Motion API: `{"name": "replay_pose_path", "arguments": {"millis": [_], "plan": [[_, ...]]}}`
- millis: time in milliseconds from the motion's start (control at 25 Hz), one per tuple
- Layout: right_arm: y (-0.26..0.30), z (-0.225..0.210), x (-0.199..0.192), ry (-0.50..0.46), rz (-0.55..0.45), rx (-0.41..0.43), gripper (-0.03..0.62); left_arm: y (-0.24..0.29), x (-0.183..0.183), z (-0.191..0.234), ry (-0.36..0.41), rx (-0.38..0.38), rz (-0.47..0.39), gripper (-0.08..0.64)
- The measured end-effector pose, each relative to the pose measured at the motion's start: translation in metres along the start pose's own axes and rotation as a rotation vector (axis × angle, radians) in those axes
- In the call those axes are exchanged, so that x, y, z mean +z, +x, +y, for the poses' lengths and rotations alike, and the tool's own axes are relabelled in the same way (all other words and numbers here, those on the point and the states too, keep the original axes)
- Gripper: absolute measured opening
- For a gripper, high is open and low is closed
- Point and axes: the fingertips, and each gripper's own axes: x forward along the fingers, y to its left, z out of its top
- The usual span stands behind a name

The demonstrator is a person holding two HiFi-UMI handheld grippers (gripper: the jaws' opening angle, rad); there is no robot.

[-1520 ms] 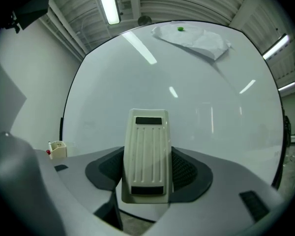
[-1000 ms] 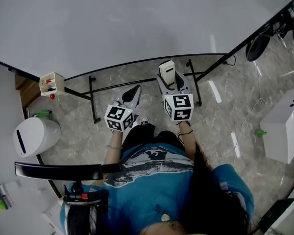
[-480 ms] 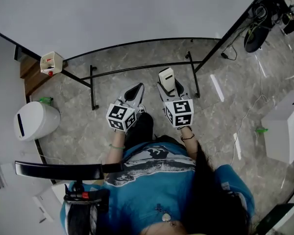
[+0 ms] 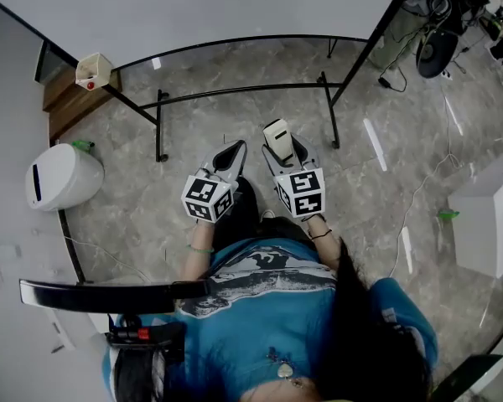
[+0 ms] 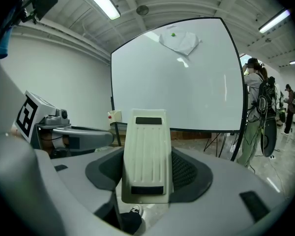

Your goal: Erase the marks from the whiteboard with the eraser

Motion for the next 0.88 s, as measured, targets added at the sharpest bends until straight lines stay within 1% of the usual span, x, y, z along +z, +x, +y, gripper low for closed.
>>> {"name": "replay_pose_path", "arguments": {"millis": [280, 520, 680, 800, 880], "plan": [[-0.029, 0.021, -0.009, 0.009, -0.009, 0.039, 0.264, -0.029, -0.008, -0.023, 0.016, 0.031, 0.008, 0.003], [-0.037, 0.039, -0.009, -0.002, -0.002, 0.06, 0.264, -0.046, -0.01, -0.033, 0.03, 0.027, 0.011, 0.003], [-0.034, 0.071, -0.007, -0.004, 0.007, 0.078, 0.264, -0.079, -0.012, -0.022, 0.031, 0.046, 0.012, 0.003], [-0.029, 0.105, -0.011, 0.002, 0.023, 0.103, 0.264, -0.114, -0.016, -0.006, 0.018, 0.081, 0.004, 0.003], [-0.027, 0.134, -0.016, 0.026, 0.031, 0.124, 0.264, -0.143, -0.022, 0.006, 0.008, 0.103, -0.004, 0.003]]}}
